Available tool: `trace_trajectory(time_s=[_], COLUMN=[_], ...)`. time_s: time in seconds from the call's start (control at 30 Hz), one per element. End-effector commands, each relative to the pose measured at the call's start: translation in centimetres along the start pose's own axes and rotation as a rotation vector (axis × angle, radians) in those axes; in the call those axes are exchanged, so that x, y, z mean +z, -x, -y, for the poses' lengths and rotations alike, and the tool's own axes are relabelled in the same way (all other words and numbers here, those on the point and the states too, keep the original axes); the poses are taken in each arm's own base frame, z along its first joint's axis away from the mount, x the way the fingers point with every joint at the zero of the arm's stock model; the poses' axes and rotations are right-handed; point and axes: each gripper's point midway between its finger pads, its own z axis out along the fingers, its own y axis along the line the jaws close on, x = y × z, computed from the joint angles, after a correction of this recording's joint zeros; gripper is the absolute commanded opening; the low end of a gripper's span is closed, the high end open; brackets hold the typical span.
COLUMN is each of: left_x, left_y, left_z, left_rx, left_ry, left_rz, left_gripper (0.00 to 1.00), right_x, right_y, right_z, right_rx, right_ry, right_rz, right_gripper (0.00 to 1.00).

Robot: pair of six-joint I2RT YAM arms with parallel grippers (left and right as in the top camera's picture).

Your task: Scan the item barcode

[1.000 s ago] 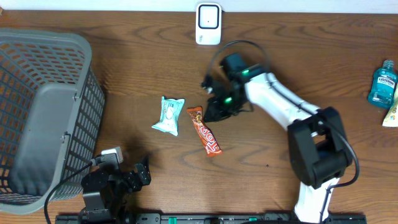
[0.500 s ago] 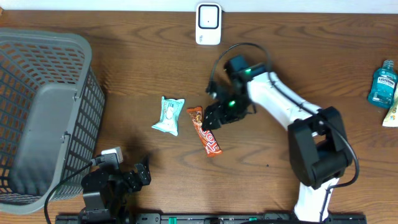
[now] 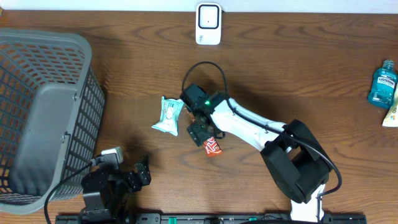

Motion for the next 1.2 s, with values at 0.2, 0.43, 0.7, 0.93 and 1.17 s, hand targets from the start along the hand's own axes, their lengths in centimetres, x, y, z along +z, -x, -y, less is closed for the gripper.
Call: trace_trajectory(time_s=[0.2, 0.43, 0.7, 0.93, 1.17], left_x=[0.1, 0.1, 0.1, 0.1, 0.1], left_y=[-1.8, -1.8, -1.8, -1.7, -1.8], left_z=[-0.5, -0.5, -0.5, -0.5, -0.5], left_rx=[-0.020, -0.020, -0.020, -0.020, -0.020], left_ry=[0.020, 0.020, 0.020, 0.020, 0.020], left_rz=[-0.067, -0.067, -0.067, -0.067, -0.067], left_gripper=[0.98, 0.98, 0.98, 0.98, 0.98], right_x=[2.0, 0.9, -6.4, -13.2, -17.9], right_y=[-2.9, -3.9, -2.7, -1.3, -0.6], right_z=[1.3, -0.8, -1.8, -1.4, -1.2], right_rx=[0.010, -0.001, 0.065, 0.321, 0.564], right_ry=[-0.053, 0.241, 0.893, 1.321, 1.568], right_rz=[-0.057, -0.143, -0.114, -0.101, -0.193], right_gripper=[0.26, 0.01, 0.01, 0.01, 0.01])
